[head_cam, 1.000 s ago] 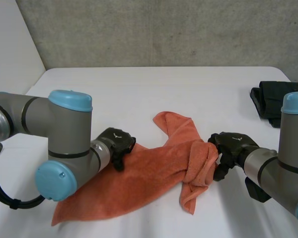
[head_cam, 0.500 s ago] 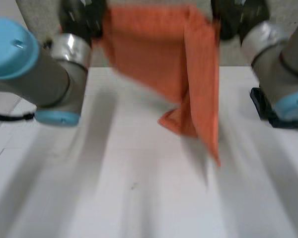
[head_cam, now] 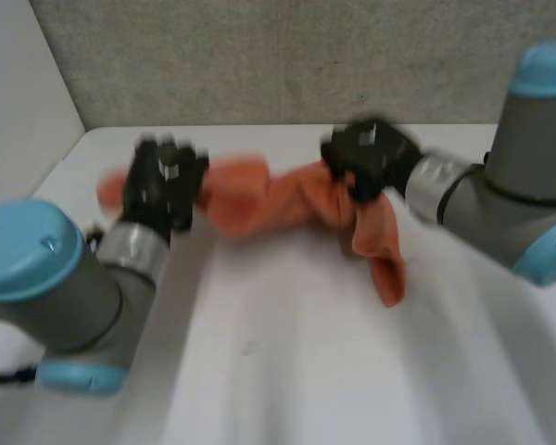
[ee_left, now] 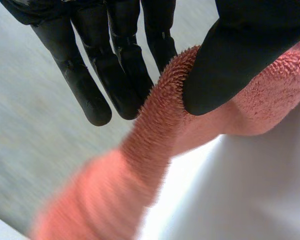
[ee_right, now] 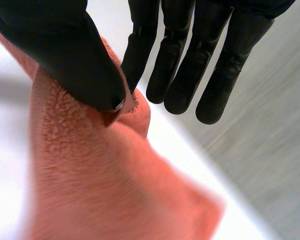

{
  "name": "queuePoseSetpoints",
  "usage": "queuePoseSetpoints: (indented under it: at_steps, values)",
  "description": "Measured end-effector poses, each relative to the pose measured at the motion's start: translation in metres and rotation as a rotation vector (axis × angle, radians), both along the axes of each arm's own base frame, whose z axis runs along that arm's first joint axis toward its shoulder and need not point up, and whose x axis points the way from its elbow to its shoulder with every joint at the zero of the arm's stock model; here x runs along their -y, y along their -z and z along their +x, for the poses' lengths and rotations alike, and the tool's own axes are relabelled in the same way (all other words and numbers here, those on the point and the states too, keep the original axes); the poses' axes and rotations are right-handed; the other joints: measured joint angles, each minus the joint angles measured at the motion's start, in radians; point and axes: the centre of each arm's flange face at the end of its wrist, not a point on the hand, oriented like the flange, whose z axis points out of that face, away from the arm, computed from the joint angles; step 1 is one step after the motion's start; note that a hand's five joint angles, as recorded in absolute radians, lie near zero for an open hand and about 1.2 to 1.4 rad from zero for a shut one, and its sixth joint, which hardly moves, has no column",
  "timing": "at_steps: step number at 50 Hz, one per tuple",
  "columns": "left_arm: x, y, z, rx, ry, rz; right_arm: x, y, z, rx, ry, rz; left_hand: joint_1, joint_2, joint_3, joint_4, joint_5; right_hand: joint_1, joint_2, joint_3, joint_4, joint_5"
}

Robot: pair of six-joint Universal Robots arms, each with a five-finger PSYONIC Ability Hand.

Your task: Fold the laundry.

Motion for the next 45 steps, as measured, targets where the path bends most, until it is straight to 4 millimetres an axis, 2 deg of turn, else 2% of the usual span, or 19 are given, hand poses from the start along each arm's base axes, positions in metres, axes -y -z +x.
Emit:
queuePoseSetpoints:
  at_steps: [1,2,3,8,11,12,13,14,15,16,17,19,22,24,25,29,36,38,45]
  values:
    - [-0.01,0.015,0.005,0.041,-0.002,0.071,-0.004,0.015,-0.002,-0.047,-0.007,0.051,0.0,0.0,0.0,0.0,0.0,0.0,0.0,0.0,0.0,0.0]
    - [-0.014,0.02,0.007,0.057,-0.003,0.098,-0.007,0.022,-0.003,-0.072,-0.012,0.077,0.0,0.0,0.0,0.0,0.0,0.0,0.0,0.0,0.0,0.0]
    - [-0.025,0.031,0.012,0.098,-0.005,0.166,-0.013,0.039,-0.005,-0.128,-0.024,0.125,0.0,0.0,0.0,0.0,0.0,0.0,0.0,0.0,0.0,0.0]
    - [-0.049,0.048,0.022,0.198,-0.013,0.321,-0.023,0.061,-0.008,-0.205,-0.046,0.175,0.0,0.0,0.0,0.0,0.0,-0.002,-0.006,-0.009,-0.011,-0.005]
    - [-0.06,0.046,0.028,0.238,-0.019,0.378,-0.027,0.066,-0.009,-0.22,-0.052,0.176,-0.016,-0.056,-0.047,-0.052,-0.022,-0.166,-0.216,-0.224,-0.209,-0.182]
    - [-0.064,0.041,0.03,0.247,-0.021,0.39,-0.028,0.067,-0.009,-0.222,-0.051,0.174,-0.138,-0.209,-0.205,-0.191,-0.138,-0.287,-0.349,-0.355,-0.358,-0.33]
    - [-0.065,0.038,0.03,0.247,-0.022,0.389,-0.028,0.068,-0.009,-0.222,-0.05,0.174,-0.138,-0.209,-0.205,-0.191,-0.138,-0.472,-0.562,-0.567,-0.551,-0.521]
    - [-0.066,0.033,0.031,0.245,-0.022,0.385,-0.028,0.068,-0.01,-0.221,-0.047,0.174,-0.317,-0.349,-0.342,-0.354,-0.299,-0.472,-0.562,-0.567,-0.551,-0.521]
    - [-0.066,0.027,0.031,0.237,-0.022,0.374,-0.028,0.069,-0.011,-0.219,-0.044,0.175,-0.317,-0.349,-0.342,-0.354,-0.299,-0.685,-0.822,-0.83,-0.825,-0.807]
    - [-0.065,0.019,0.031,0.224,-0.022,0.355,-0.028,0.069,-0.011,-0.218,-0.041,0.176,-0.745,-0.751,-0.739,-0.759,-0.705,-0.731,-0.872,-0.887,-0.893,-0.877]
    - [-0.065,0.019,0.031,0.224,-0.022,0.355,-0.028,0.069,-0.011,-0.218,-0.041,0.176,-0.745,-0.751,-0.739,-0.759,-0.705,-0.731,-0.872,-0.887,-0.893,-0.877]
    - [-0.06,-0.006,0.029,0.174,-0.016,0.281,-0.031,0.069,-0.015,-0.201,-0.023,0.179,-0.851,-0.918,-0.909,-0.926,-0.878,-0.765,-0.925,-0.947,-0.939,-0.923]
    - [-0.054,-0.028,0.025,0.125,0.003,0.212,-0.035,0.066,-0.018,-0.184,-0.013,0.175,-0.851,-0.923,-0.92,-0.932,-0.887,-0.766,-0.936,-0.952,-0.941,-0.925]
    - [-0.052,-0.031,0.024,0.116,0.008,0.199,-0.036,0.066,-0.018,-0.182,-0.011,0.174,-0.851,-0.923,-0.92,-0.932,-0.887,-0.766,-0.936,-0.952,-0.941,-0.925]
    - [-0.044,-0.043,0.018,0.081,0.045,0.16,-0.042,0.063,-0.022,-0.169,-0.005,0.169,-0.846,-0.92,-0.917,-0.929,-0.879,-0.766,-0.938,-0.956,-0.941,-0.925]
    - [-0.028,-0.045,0.006,0.05,0.117,0.154,-0.051,0.064,-0.026,-0.161,-0.002,0.168,-0.817,-0.892,-0.889,-0.897,-0.841,-0.766,-0.938,-0.959,-0.941,-0.925]
    - [0.008,-0.009,-0.02,0.046,0.235,0.244,-0.062,0.073,-0.039,-0.177,0.016,0.196,-0.672,-0.753,-0.749,-0.757,-0.699,-0.782,-0.938,-0.968,-0.953,-0.925]
    - [0.021,0.009,-0.027,0.056,0.25,0.278,-0.063,0.077,-0.045,-0.184,0.027,0.21,-0.637,-0.716,-0.713,-0.719,-0.663,-0.782,-0.938,-0.968,-0.953,-0.925]
    - [0.049,0.054,-0.03,0.106,0.226,0.365,-0.06,0.086,-0.061,-0.196,0.067,0.252,-0.567,-0.647,-0.642,-0.646,-0.592,-0.782,-0.938,-0.968,-0.953,-0.925]
